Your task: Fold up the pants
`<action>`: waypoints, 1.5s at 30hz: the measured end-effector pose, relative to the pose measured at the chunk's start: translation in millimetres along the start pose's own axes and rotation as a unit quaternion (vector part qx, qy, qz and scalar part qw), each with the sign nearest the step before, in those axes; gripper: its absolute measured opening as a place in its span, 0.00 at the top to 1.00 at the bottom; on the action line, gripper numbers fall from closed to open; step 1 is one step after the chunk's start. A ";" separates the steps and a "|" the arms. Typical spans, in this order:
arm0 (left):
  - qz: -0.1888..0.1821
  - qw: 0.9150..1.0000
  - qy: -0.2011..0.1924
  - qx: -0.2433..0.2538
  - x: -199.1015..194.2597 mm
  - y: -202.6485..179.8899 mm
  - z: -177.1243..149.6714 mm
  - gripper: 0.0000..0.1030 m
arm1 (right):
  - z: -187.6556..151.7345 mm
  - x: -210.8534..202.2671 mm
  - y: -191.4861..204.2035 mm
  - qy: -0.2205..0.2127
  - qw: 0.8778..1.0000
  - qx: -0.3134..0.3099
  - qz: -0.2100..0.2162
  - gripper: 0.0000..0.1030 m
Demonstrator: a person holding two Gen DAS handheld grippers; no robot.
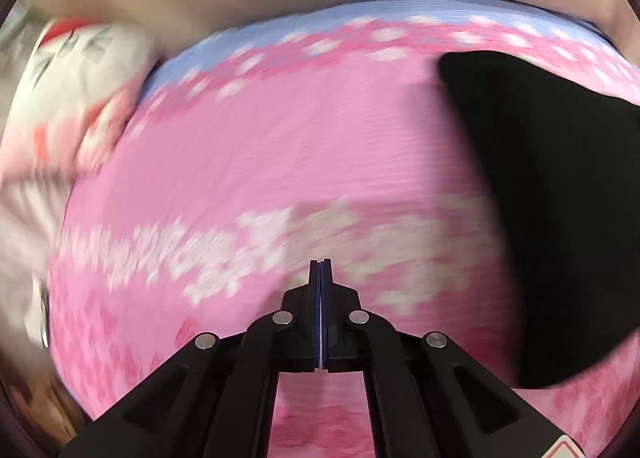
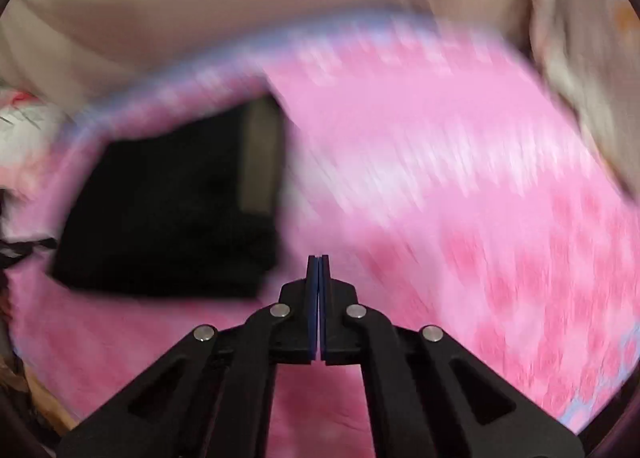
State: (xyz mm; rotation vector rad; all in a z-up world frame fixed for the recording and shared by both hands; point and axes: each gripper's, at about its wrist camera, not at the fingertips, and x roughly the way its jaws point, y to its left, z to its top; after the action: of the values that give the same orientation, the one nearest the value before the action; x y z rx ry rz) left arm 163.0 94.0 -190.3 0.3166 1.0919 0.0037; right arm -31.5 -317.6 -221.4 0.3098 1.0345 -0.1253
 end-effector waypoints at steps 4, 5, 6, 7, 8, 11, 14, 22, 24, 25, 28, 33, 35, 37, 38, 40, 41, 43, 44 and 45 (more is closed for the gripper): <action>-0.021 0.999 0.001 0.034 -8.1 -1.5 -8.0 0.89 | 5.4 -36.0 -24.0 -0.050 0.996 0.063 0.034 0.92; -0.034 0.998 -0.017 0.041 -22.9 -6.0 -5.3 0.78 | 12.9 -47.9 -24.3 -0.072 0.993 0.078 0.054 0.82; -0.041 0.997 -0.036 0.050 -38.9 -12.9 -2.9 0.32 | 22.6 -53.5 -21.6 -0.081 0.990 0.088 0.075 0.69; -0.041 0.996 -0.056 0.053 -51.8 -20.2 0.8 0.06 | 36.4 -52.5 -14.1 -0.078 0.988 0.094 0.099 0.30; -0.051 0.993 -0.090 0.055 -67.8 -29.7 3.2 0.05 | 46.0 -48.3 -5.7 -0.071 0.988 0.095 0.103 0.05; -0.068 0.989 -0.099 0.084 -78.0 -66.3 22.5 0.05 | 71.6 -15.7 27.3 -0.051 0.988 0.063 0.130 0.06; -0.059 0.992 -0.065 0.091 -61.1 -91.9 33.3 0.05 | 78.1 42.9 45.1 0.033 0.990 0.044 0.132 0.10; -0.084 0.995 0.023 0.052 -23.1 -97.0 39.0 0.05 | 60.8 81.7 57.4 0.106 0.978 0.084 0.158 0.44; -0.099 0.994 0.042 0.034 -22.6 -98.8 36.3 0.05 | 60.3 77.8 55.9 0.114 0.974 0.097 0.172 0.56; -0.109 0.992 0.056 0.023 -18.8 -97.7 37.9 0.05 | 61.7 71.2 56.5 0.116 0.974 0.098 0.171 0.58; -0.132 0.988 0.079 0.015 -15.7 -99.7 38.3 0.17 | 62.9 67.9 57.8 0.119 0.974 0.092 0.172 0.57; -0.104 0.990 0.061 0.067 -28.8 -116.4 36.7 0.23 | 59.0 68.6 43.6 0.121 0.973 0.105 0.165 0.26; -0.102 0.991 0.062 0.059 -28.6 -115.3 33.9 0.21 | 57.8 68.1 47.1 0.118 0.974 0.101 0.164 0.31; -0.107 0.991 0.067 0.050 -27.6 -113.8 32.0 0.20 | 58.5 68.7 53.4 0.124 0.973 0.096 0.167 0.45; -0.111 0.990 0.070 0.051 -27.5 -114.2 31.4 0.21 | 60.1 68.5 55.0 0.128 0.972 0.097 0.172 0.55; -0.128 0.987 0.072 0.058 -29.3 -116.4 32.4 0.44 | 62.7 65.4 55.2 0.132 0.969 0.105 0.181 0.62; -0.138 0.985 0.075 0.065 -32.3 -120.7 33.4 0.48 | 63.0 62.4 54.9 0.132 0.969 0.106 0.182 0.65; -0.128 0.986 0.071 0.085 -38.2 -127.3 32.1 0.58 | 62.6 57.6 54.9 0.133 0.967 0.114 0.187 0.67; -0.126 0.985 0.069 0.091 -41.7 -128.7 31.1 0.61 | 62.1 54.4 52.6 0.134 0.965 0.119 0.192 0.68; -0.129 0.985 0.071 0.089 -44.3 -127.1 30.3 0.65 | 61.9 50.6 50.2 0.134 0.963 0.124 0.197 0.68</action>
State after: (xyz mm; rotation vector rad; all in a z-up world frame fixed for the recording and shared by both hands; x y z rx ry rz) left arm 149.4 -42.0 -171.4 0.3364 1.2726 -0.3083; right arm 57.7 -286.9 -226.0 0.7710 1.2064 0.1514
